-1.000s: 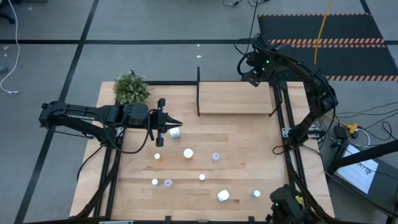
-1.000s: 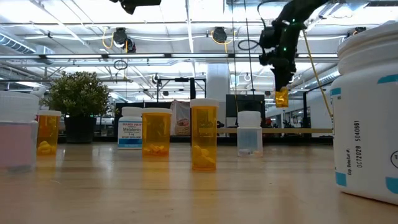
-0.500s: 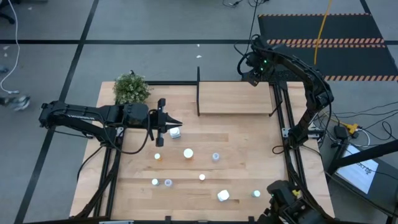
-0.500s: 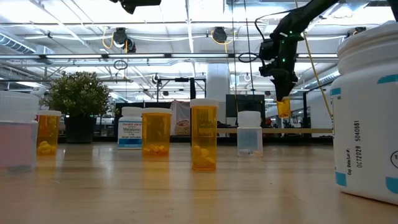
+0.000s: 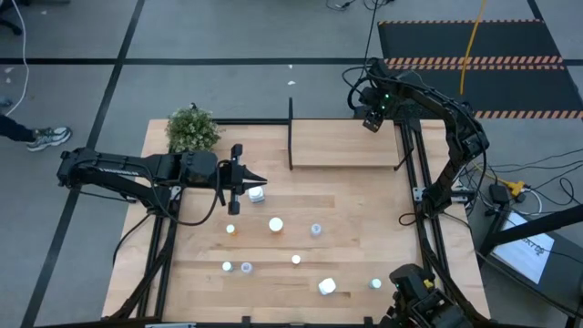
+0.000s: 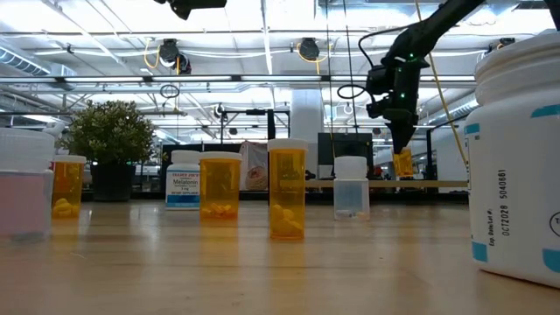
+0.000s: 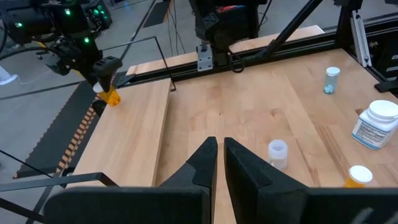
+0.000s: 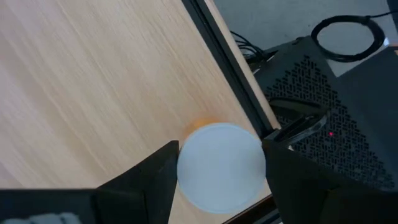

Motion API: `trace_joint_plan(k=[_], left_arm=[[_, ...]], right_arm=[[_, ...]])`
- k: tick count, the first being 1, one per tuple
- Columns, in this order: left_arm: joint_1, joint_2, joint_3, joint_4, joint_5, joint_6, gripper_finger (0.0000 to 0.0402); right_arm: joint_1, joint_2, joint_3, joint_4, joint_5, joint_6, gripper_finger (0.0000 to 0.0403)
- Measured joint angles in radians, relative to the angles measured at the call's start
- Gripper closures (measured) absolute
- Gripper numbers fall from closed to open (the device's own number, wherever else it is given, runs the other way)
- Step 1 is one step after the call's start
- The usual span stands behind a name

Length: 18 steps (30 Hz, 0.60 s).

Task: Pick and place medicine bottles onto shelf by color
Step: Put the right large orange pill bottle on the shelf

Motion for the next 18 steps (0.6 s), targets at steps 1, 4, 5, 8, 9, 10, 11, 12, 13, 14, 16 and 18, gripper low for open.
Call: trace_joint_plan(k=[1,4,5,8,9,10,11,12,13,14,16,18], left_arm=[[0.000,0.000,0.000,0.000,0.000,0.000,0.0369],[0.000,0.000,0.000,0.000,0.000,0.000,0.0369],[0.000,0.000,0.000,0.000,0.000,0.001,0.0369],[0.000,0.000,0.000,0.000,0.000,0.000,0.0369],[0.000,0.000,0.000,0.000,0.000,0.001,0.0369],[0.000,0.000,0.000,0.000,0.000,0.001,0.0369],[0.000,0.000,0.000,0.000,0.000,0.001,0.0369],[0.000,0.000,0.000,0.000,0.000,0.000,0.0369],[0.000,0.000,0.000,0.000,0.000,0.000,0.0369],[0.000,0.000,0.000,0.000,0.000,0.001,0.0369],[0.000,0.000,0.000,0.000,0.000,0.000,0.0369],[0.000,0.000,0.000,0.000,0.000,0.001,0.0369]], right_arm=[[0.000,0.000,0.000,0.001,0.000,-0.004,0.0191],[0.000,0.000,0.000,0.003,0.000,-0.003,0.0191],[0.000,0.000,0.000,0.003,0.000,-0.003,0.0191],[0.000,0.000,0.000,0.020,0.002,-0.002,0.0191],[0.000,0.000,0.000,0.029,0.005,0.002,0.0191],[0.000,0.000,0.000,0.033,0.005,0.005,0.0191],[0.000,0.000,0.000,0.033,0.005,0.007,0.0191],[-0.001,0.000,0.000,0.032,0.005,0.009,0.0191],[-0.003,0.000,0.000,0.032,0.005,0.009,0.0191],[-0.005,0.000,0.000,0.031,0.004,0.009,0.0191],[-0.005,0.000,0.000,0.026,0.003,0.011,0.0191],[-0.006,0.000,0.000,0.018,0.003,0.012,0.0191]])
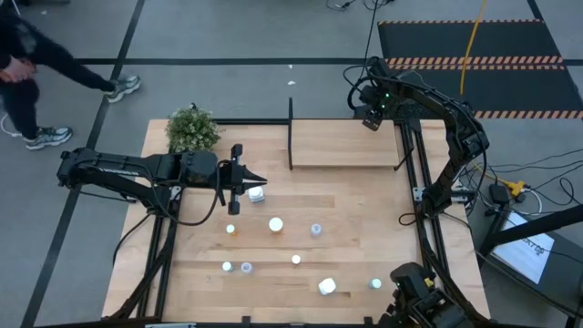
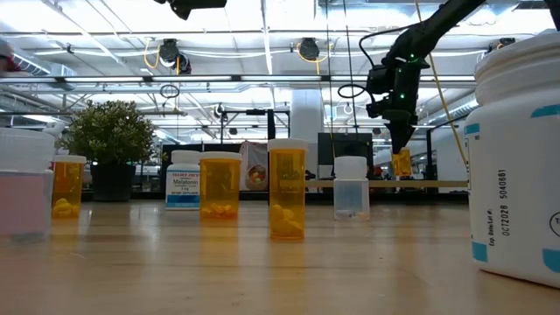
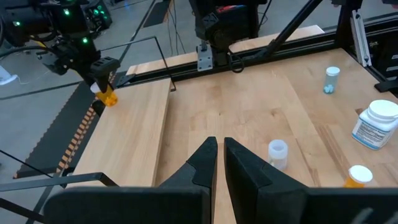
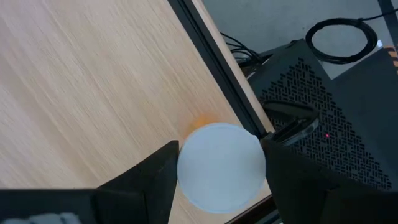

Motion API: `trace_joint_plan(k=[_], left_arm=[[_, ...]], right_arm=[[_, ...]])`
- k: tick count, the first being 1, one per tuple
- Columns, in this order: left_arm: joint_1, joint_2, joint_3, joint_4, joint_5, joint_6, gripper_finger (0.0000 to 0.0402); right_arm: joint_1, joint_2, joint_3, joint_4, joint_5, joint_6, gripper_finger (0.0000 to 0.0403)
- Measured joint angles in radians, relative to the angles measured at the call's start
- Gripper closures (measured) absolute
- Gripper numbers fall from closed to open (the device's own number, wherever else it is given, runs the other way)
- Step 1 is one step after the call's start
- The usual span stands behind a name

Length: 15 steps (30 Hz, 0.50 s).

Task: Pick and place medicine bottles onto shelf by color
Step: Put the right large orange pill bottle on the shelf

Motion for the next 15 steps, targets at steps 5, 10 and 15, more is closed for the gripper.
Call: trace_joint_plan(k=[5,10,15], left_arm=[[0.000,0.000,0.000,0.000,0.000,0.001,0.0369],[0.000,0.000,0.000,0.000,0.000,0.001,0.0369],[0.000,0.000,0.000,0.000,0.000,0.003,0.0369]], right_arm=[[-0.007,0.000,-0.006,0.001,-0.001,0.000,0.0190],[-0.008,0.000,-0.062,0.035,0.002,-0.019,0.0190],[-0.008,-0.005,-0.082,0.053,0.003,-0.018,0.0190]])
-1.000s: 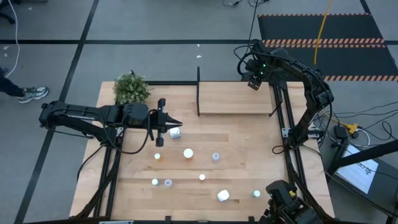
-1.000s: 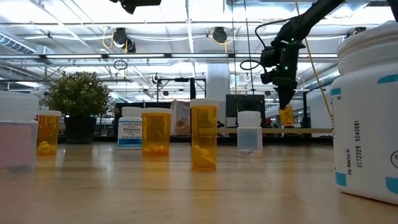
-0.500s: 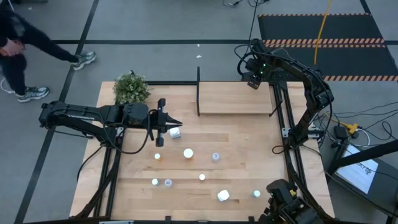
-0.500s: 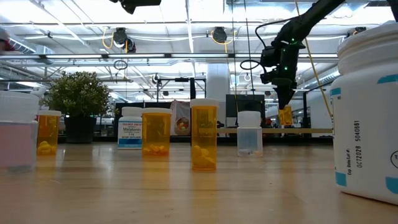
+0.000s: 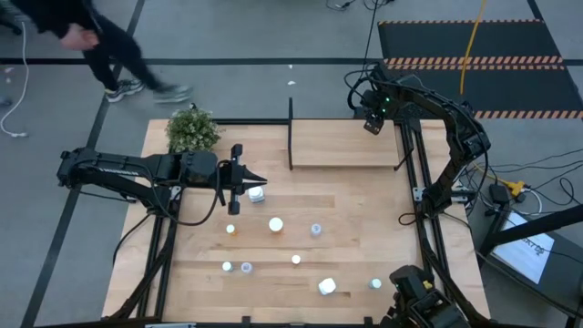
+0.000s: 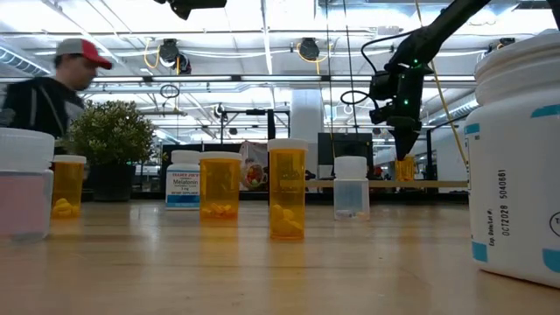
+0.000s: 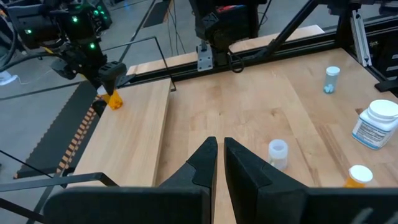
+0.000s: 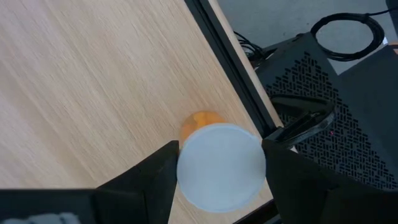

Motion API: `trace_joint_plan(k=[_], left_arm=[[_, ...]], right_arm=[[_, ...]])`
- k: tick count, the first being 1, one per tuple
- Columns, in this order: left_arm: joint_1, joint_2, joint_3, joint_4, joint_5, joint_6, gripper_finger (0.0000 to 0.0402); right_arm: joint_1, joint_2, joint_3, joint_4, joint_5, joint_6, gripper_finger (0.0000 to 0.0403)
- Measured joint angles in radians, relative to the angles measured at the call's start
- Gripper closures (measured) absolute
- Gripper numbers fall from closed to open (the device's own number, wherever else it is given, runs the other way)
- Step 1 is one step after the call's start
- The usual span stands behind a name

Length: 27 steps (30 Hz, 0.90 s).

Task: Pick and place medicine bottles onto shelf by color
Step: Put the right large orange pill bottle on the shelf, then put the large orange pill bottle on the shelf aligned with the other large orange pill bottle

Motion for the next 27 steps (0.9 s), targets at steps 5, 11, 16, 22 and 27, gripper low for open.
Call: trace_joint_plan(k=[5,11,16,22,27], left_arm=[[0.000,0.000,0.000,0.000,0.000,0.005,0.0369],[0.000,0.000,0.000,0.000,0.000,0.006,0.0369],[0.000,0.000,0.000,0.000,0.000,0.006,0.0369],[0.000,0.000,0.000,0.000,0.000,0.018,0.0369],[0.000,0.000,0.000,0.001,0.000,0.019,0.0369]], right_arm=[[-0.001,0.001,-0.002,0.008,0.020,0.000,0.0182],[-0.004,0.005,-0.005,0.010,0.023,0.005,0.0162],[-0.004,0.003,-0.005,0.013,0.024,0.012,0.0139],[0.004,-0.042,-0.005,0.018,0.026,0.015,0.0123],[0.028,-0.111,-0.005,0.025,0.028,0.014,0.0122]])
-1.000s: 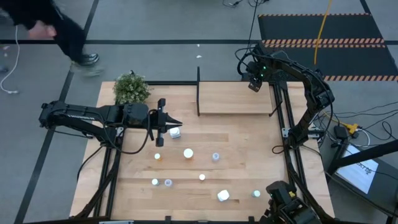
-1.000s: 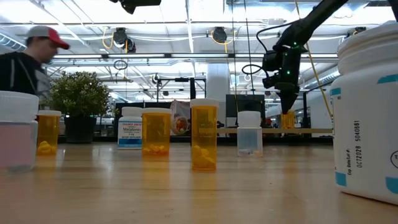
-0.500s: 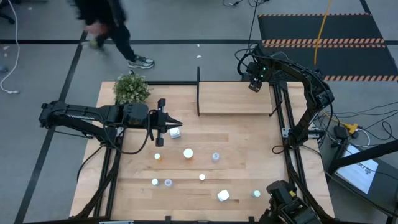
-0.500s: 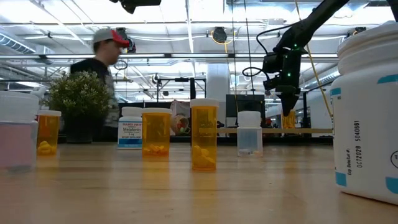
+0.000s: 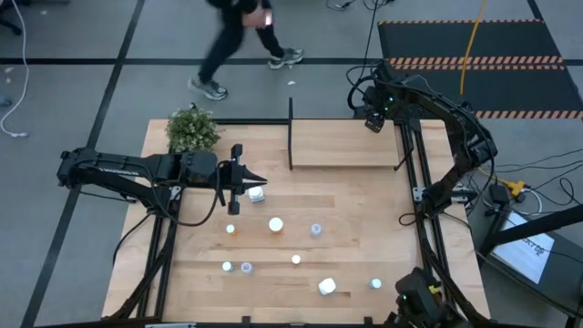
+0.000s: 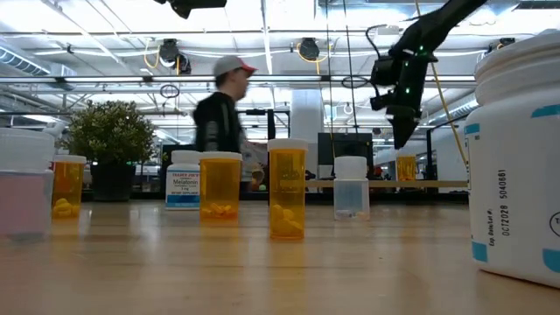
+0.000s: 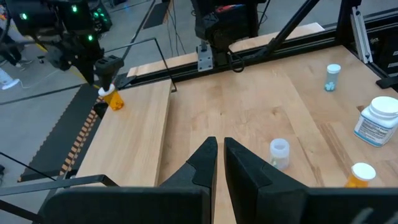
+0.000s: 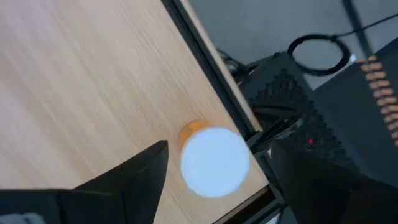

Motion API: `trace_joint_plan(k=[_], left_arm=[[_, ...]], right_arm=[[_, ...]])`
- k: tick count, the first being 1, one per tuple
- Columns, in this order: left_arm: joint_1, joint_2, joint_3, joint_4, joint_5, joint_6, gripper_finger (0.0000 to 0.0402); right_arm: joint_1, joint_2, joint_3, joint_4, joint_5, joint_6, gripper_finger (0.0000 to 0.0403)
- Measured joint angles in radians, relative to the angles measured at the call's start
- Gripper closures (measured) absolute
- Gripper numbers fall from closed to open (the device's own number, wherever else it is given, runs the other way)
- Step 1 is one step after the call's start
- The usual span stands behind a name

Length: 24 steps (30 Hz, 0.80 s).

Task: Pick and place medicine bottles onto shelf by color
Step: Put the large orange pill bottle on the shelf aligned with the other large orange pill bottle

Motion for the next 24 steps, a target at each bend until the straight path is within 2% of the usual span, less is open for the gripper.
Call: trace_joint_plan(k=[5,9,18,24], left_arm=[[0.000,0.000,0.000,0.001,0.000,0.000,0.0369],[0.000,0.000,0.000,0.001,0.000,0.000,0.0369],[0.000,0.000,0.000,0.000,0.000,-0.004,0.0369],[0.000,0.000,0.000,0.000,0.000,-0.022,0.0369]], right_arm=[[0.062,-0.093,0.000,0.003,0.021,0.030,0.0122],[0.157,-0.173,0.000,-0.019,0.019,0.098,0.0122],[0.465,-0.328,-0.004,-0.060,0.019,0.295,0.0134],[0.681,-0.430,-0.123,0.041,0.025,0.413,0.0148]])
